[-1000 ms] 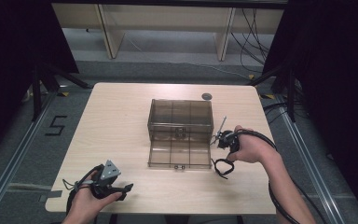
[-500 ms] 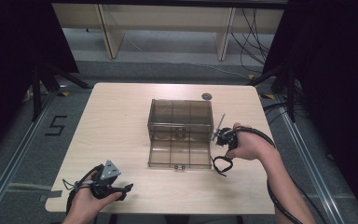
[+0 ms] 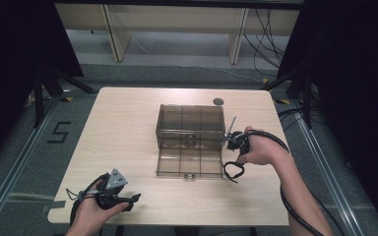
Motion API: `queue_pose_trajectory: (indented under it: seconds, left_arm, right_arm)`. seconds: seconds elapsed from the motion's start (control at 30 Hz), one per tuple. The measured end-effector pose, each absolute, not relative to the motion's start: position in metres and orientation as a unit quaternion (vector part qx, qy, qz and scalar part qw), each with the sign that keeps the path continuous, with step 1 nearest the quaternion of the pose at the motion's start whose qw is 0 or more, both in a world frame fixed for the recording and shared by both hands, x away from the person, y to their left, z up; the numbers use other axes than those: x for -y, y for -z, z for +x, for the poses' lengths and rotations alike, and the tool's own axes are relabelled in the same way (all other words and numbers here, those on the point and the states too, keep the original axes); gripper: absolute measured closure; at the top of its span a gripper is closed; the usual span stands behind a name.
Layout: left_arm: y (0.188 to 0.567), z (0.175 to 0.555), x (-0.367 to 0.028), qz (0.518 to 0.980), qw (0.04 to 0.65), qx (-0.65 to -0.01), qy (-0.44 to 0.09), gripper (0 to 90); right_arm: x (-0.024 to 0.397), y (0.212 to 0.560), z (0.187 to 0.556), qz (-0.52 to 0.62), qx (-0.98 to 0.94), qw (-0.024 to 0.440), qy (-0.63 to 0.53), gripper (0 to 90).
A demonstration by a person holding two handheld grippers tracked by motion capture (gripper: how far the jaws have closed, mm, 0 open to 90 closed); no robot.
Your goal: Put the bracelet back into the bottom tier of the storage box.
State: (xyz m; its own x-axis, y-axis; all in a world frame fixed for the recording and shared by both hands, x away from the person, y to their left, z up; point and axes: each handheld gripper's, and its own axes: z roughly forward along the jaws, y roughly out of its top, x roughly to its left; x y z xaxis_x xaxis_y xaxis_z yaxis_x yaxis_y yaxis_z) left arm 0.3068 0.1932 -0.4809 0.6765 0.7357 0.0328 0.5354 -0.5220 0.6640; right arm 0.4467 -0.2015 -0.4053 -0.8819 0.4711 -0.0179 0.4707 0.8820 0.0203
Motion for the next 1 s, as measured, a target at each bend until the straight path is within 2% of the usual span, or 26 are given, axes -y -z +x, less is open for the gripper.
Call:
queue_pose_trajectory:
  seconds: [1.0]
  left_arm:
    - [0.481,0.307,-0.193,0.858,0.32,-0.371,-0.157,30.0]
  right_arm:
    - [0.191,0.407,0.459,0.231,-0.973,0.011,-0.017,85.1]
